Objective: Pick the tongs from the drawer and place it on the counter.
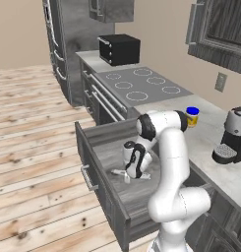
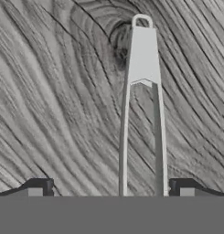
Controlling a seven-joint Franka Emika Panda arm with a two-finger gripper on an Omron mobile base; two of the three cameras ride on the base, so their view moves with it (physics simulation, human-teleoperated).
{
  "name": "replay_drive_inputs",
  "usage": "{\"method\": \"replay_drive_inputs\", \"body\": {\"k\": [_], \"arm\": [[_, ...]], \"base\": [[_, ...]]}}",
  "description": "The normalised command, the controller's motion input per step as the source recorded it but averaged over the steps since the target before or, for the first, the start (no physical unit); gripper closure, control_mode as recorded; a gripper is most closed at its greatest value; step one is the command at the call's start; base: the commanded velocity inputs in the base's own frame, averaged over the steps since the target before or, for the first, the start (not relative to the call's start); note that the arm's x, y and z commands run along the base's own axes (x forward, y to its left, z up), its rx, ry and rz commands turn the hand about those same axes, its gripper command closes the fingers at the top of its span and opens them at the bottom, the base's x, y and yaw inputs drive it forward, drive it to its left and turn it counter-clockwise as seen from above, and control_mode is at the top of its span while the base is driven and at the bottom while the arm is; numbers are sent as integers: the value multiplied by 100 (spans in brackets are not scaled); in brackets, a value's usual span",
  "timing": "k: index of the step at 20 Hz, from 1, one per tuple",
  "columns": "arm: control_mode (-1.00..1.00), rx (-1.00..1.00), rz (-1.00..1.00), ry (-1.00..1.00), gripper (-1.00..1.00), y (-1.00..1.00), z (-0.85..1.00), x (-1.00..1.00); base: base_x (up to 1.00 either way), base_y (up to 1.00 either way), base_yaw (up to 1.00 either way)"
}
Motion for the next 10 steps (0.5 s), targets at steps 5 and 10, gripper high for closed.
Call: {"method": "replay_drive_inputs", "body": {"k": [5, 10], "arm": [[-100, 0, 0, 4, -100, 0, -44, 100], [-100, 0, 0, 9, -100, -4, -61, 100]], "base": [[0, 0, 0], [0, 0, 0]]}}
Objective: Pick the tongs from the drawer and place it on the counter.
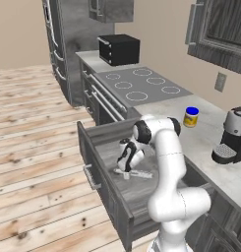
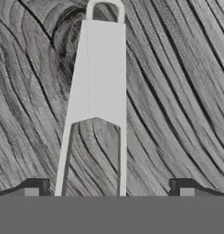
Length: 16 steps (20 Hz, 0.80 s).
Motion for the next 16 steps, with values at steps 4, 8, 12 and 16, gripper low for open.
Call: {"method": "replay_drive_inputs", "body": {"k": [4, 8, 12, 16], "arm": [[-100, 0, 0, 21, -100, -11, -83, 79], [-100, 0, 0, 21, 100, -17, -64, 6], [-100, 8, 0, -7, 100, -34, -4, -43], [-100, 8, 0, -42, 100, -25, 83, -66]], "base": [[0, 0, 0], [0, 0, 0], [0, 0, 0], [0, 0, 0]]}}
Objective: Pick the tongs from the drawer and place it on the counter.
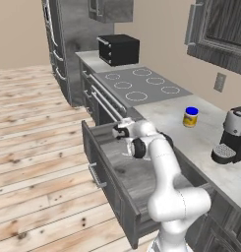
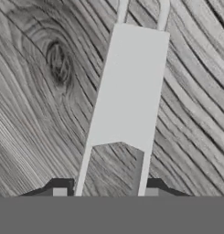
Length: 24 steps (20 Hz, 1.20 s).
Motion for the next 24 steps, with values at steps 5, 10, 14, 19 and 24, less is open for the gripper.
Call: {"method": "replay_drive_inputs", "body": {"k": [5, 10, 14, 19, 24], "arm": [[-100, 7, 0, -55, 100, -8, 100, -56], [-100, 6, 0, -70, 100, 0, 84, -76], [-100, 2, 0, -72, 100, 0, 84, -89], [-100, 0, 0, -67, 100, -3, 100, -91], [-100, -1, 0, -72, 100, -28, 96, -82]], "base": [[0, 0, 0], [0, 0, 0], [0, 0, 0], [0, 0, 0], [0, 0, 0]]}}
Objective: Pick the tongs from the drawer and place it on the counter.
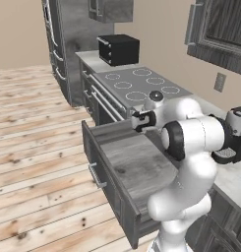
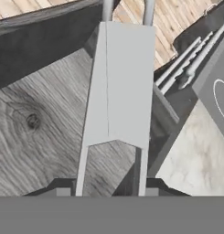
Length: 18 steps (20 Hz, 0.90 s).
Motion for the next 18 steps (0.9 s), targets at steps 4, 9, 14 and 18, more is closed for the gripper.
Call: {"method": "replay_drive_inputs", "body": {"k": [4, 9, 14, 18], "arm": [[-100, 0, 0, -39, 100, -71, 100, -21], [-100, 0, -2, -2, 100, -79, 86, 0], [-100, -1, -2, 7, 100, -49, -36, 0], [-100, -2, 0, 13, 100, -55, -83, 1]], "base": [[0, 0, 0], [0, 0, 0], [0, 0, 0], [0, 0, 0]]}}
